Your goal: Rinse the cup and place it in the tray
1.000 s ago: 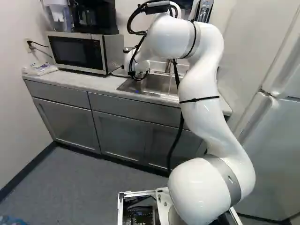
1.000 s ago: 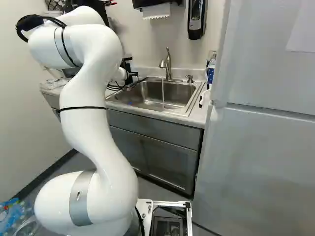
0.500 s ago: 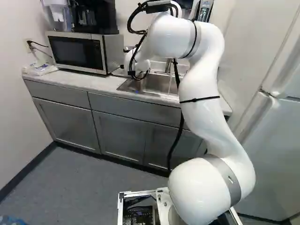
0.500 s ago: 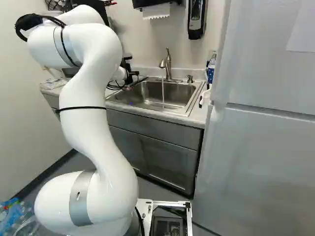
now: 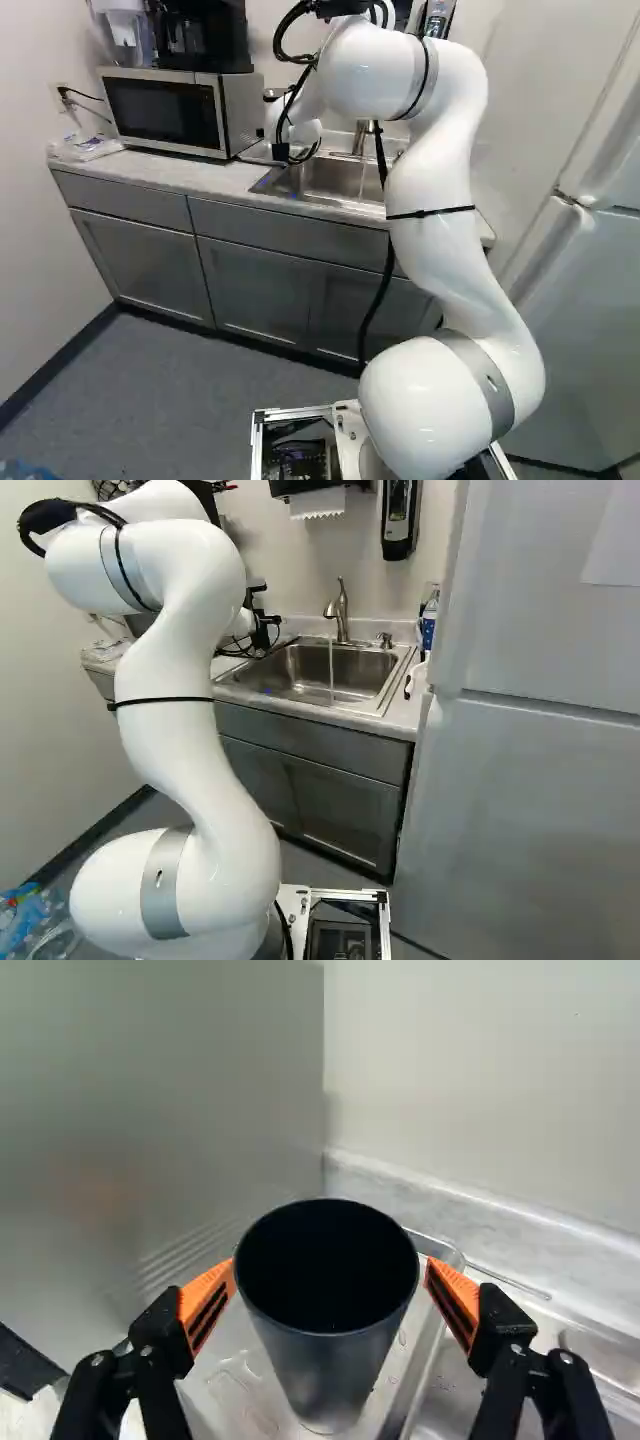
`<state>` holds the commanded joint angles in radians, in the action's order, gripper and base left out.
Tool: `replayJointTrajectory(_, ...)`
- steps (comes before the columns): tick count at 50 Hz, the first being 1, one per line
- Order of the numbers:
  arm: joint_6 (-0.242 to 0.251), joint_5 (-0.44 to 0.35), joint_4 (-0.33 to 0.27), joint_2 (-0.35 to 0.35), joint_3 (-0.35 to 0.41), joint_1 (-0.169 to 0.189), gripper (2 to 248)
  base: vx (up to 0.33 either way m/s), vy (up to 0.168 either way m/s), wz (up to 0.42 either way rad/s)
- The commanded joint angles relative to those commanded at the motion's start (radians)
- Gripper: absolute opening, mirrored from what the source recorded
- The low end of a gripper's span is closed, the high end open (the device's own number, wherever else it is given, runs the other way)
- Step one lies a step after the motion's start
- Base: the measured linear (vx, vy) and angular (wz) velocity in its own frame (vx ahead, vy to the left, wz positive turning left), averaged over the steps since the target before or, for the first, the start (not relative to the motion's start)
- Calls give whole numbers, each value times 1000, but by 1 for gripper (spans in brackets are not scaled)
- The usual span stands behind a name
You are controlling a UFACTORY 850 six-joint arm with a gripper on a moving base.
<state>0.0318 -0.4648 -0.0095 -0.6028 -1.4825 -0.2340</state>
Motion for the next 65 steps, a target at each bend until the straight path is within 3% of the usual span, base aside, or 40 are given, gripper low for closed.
replayJointTrajectory(65,0,0,0,67,-52,0,247,0,0,0)
